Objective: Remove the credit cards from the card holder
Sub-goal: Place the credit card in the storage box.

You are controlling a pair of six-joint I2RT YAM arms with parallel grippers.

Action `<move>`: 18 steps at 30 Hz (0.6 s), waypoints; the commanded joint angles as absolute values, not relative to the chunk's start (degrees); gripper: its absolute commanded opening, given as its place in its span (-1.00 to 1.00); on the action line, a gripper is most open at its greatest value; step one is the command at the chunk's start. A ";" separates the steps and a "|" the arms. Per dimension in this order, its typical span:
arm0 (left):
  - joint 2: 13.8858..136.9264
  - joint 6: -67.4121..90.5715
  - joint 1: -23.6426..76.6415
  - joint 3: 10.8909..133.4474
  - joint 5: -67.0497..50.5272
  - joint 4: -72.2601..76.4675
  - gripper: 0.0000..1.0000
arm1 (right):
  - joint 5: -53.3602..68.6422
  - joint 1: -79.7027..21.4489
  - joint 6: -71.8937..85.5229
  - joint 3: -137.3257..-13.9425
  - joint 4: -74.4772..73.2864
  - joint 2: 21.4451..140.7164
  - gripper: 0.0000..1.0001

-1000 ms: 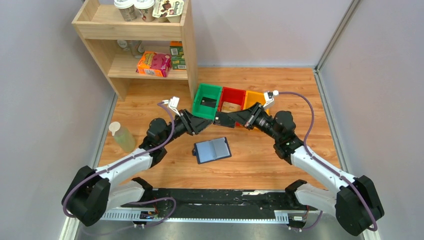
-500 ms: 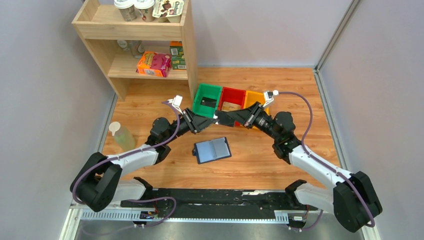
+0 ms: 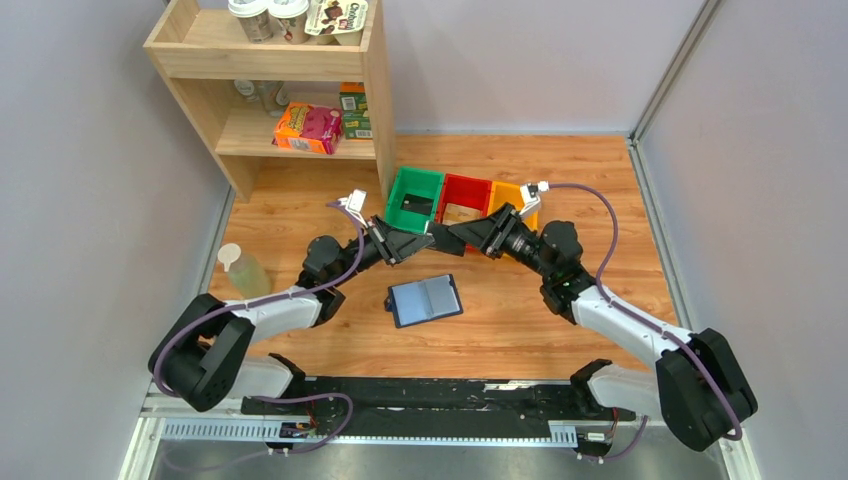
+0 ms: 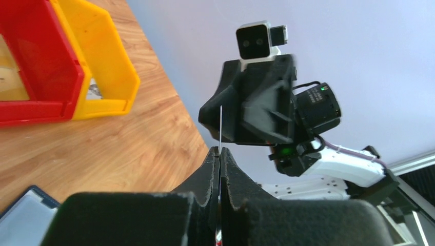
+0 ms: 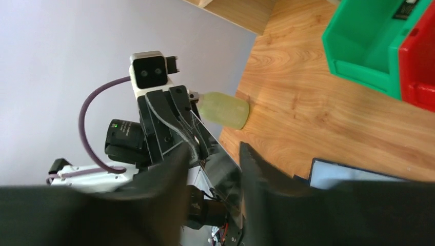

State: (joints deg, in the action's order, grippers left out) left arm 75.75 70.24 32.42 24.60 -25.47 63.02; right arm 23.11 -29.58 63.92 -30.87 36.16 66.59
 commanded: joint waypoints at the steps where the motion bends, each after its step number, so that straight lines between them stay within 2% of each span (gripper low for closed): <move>1: 73.92 63.47 31.91 26.71 -24.52 57.95 -1.00 | 22.68 -29.36 57.67 -32.96 31.48 66.18 0.10; 3: 72.34 59.78 31.47 27.51 -23.56 51.89 -1.00 | 21.45 -29.27 55.47 -33.05 27.97 65.22 0.37; 6: 70.06 52.59 29.89 29.87 -22.15 42.48 -1.00 | 18.47 -29.00 50.73 -33.66 20.69 62.50 0.64; 9: 69.52 45.54 28.57 34.78 -18.65 28.01 -1.00 | 15.04 -28.83 44.06 -35.15 12.86 60.21 0.75; 12: 71.01 36.94 27.95 38.58 -15.83 20.23 -1.00 | 11.17 -28.92 38.43 -37.17 3.72 58.54 0.83; 14: 72.94 33.94 27.25 42.26 -13.19 16.18 -1.00 | 9.76 -28.92 35.61 -37.88 0.27 57.49 0.97; 18: 79.61 28.93 26.10 49.37 -10.46 9.68 -1.00 | 7.30 -28.92 32.61 -37.36 -5.44 54.85 1.00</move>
State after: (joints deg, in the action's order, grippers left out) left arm 74.41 39.03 27.20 42.35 -14.92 20.40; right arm 12.38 -29.15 39.88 -35.86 3.33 57.71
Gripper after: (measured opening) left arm 0.007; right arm 0.997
